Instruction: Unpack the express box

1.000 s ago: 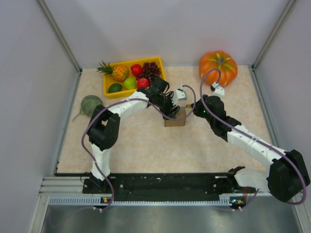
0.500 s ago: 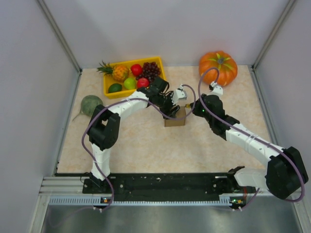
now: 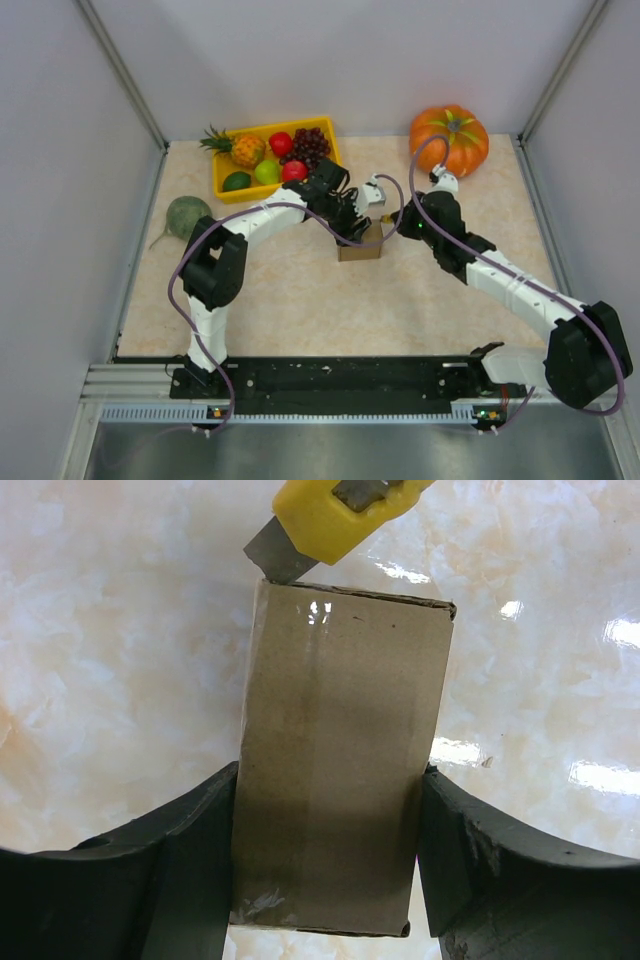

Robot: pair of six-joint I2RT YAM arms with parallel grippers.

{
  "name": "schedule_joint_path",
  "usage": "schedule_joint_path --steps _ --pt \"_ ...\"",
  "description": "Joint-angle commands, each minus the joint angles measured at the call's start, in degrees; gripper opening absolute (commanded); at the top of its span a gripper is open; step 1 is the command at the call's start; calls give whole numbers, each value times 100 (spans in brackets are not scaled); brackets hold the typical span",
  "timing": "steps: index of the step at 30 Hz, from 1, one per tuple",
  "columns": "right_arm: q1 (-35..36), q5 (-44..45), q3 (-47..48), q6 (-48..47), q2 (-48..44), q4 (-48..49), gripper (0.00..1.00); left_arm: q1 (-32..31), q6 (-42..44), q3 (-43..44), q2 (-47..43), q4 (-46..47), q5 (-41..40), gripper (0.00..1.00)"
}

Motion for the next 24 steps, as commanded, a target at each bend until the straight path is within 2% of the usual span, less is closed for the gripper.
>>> schedule_joint_path --steps 1,10,19,24 --pt "82 -982 255 -156 -32 -1384 0 31 -14 -103 275 -146 -714 33" --pt "73 -1334 502 -173 21 -1878 0 39 -268 -76 363 -59 -1066 33" --pt "82 -1325 590 -217 -163 -2168 0 39 -225 -85 328 -94 -1005 33" --pt "73 -1035 686 -200 -488 -2230 0 39 -102 -138 275 -111 -812 34"
